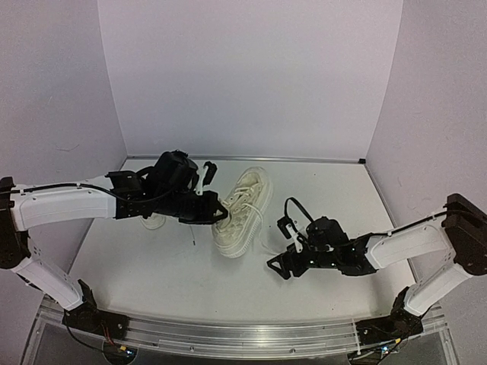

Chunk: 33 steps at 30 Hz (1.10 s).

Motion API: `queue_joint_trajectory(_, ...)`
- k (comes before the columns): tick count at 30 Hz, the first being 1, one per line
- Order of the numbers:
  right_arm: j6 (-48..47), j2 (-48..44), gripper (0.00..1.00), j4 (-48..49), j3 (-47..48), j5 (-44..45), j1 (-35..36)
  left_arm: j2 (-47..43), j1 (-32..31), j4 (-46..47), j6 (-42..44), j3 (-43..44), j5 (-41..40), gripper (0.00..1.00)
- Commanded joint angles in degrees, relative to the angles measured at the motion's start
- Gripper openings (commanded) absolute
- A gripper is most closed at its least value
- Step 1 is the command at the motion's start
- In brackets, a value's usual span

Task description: Tie the shoes

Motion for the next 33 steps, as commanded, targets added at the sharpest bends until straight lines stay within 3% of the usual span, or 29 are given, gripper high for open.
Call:
queue_joint_trajectory(1, -5.6, 2.8, 0.86, 10.7, 1.5, 9.0, 1.9, -4.4, 0.0, 5.8, -0.9, 4.1, 2.2, 0.0)
queue_joint_trajectory(6, -9.9, 7.2, 0.83, 15.3, 2.5, 10.0, 3.3, -5.5, 0.0, 5.9, -1.1, 4.7, 3.4, 0.0)
queue_joint_trajectory(12, -13.4, 14.0, 0.67, 22.4, 2.9, 10.6, 4.5, -6.2, 0.0, 5.7, -1.5, 5.2, 4.2, 0.0)
queue_joint_trajectory(18, -13.4, 16.5, 0.32, 25.5, 3.1, 15.4, 5.4, -7.0, 0.0, 5.8, -1.8, 4.9, 4.2, 0.0)
queue_joint_trajectory(22, -12.0, 12.8, 0.01, 26.3, 1.2, 15.6, 5.5, -7.8, 0.0, 5.5, -2.1, 4.2, 3.1, 0.0)
queue_joint_trajectory(27, -6.8, 1.5, 0.0, 24.5, -3.9, 15.1, 5.5, -8.7, 0.0, 5.0, -2.4, 2.7, 0.1, 0.0)
queue_joint_trajectory(33, 2.4, -16.7, 0.0, 8.3, -6.6, 16.1, 5.6, -3.9, 0.0, 0.8, -2.0, 1.9, -3.5, 0.0)
